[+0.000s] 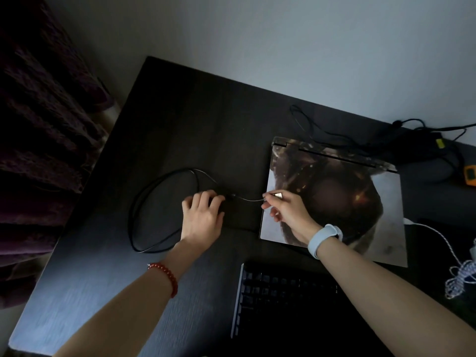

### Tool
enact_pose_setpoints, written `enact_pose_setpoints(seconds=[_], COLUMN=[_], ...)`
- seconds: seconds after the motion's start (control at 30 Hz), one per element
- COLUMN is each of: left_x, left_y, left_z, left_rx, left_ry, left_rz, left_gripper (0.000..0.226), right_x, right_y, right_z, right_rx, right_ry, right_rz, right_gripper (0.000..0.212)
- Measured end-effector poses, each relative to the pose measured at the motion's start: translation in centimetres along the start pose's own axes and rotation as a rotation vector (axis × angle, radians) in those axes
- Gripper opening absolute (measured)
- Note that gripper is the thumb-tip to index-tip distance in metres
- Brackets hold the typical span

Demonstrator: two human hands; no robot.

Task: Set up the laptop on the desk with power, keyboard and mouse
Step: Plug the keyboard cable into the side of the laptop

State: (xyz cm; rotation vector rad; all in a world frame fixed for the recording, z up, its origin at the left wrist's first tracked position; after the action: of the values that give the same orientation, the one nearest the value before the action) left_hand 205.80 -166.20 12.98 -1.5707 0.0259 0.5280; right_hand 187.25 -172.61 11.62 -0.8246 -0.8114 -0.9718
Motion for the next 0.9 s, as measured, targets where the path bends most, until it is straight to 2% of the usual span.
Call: enact_pose_setpoints(seconds=[0.2,0.3,0.37,0.47,0.6,0.73,0.83,0.9], left_x=[-1.9,-3.9,-4.7,-4.6,-3.6,-3.1,-3.1,-3.4], left_y=[-1.0,-1.1,-1.2,-0.8,0.6,1.8,3.3,3.7], left_z=[0.3,-0.5,-1.3,-2.6,-4.0,-4.9,-5.8,-6.1], left_rx=[-0.073,-0.089,-0.089,-0.065,-0.008,0.078,0.226,0.267], left_ry=[0.092,0.188,0.205,0.202,0.198,0.169,0.152,0.178], left_rz=[0.028,0.019,0.044,0.137,0.136,0.127,0.197,0.229], left_gripper=[0.053,0.046,0.033,0.014,0.026,0.033,0.043,0.049], right_x=[1.0,1.7,2.5,4.3,5.7,5.2,4.6,4.5], right_y=[1.8,2.5,2.6,2.0,0.2,-2.5,-2.7,-2.6], right_z=[-0.3,-0.3,-0.3,-0.4,-0.6,-1.4,-2.6,-3.1], right_rx=[0.094,0.149,0.147,0.085,-0.067,-0.286,-0.318,-0.337], right_ry=[-0.092,-0.167,-0.26,-0.457,-0.575,-0.463,-0.387,-0.395], right_rz=[0.039,0.087,0.178,0.421,0.642,0.86,0.953,0.989], right_gripper=[0.014,0.01,0.008,0.014,0.014,0.021,0.031,0.033])
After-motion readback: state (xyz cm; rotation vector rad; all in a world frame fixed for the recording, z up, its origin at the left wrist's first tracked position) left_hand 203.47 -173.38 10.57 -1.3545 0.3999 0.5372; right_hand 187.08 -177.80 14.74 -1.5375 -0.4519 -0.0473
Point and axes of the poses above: each hand's wrist, its own z-axis away from the middle knuckle, its own y-axis out of the palm, x = y × z, the point moved 10 cm from there along -z, towards the middle knuckle, and after that the axes turned 12 degrees about -y, right-handed, at the moved point
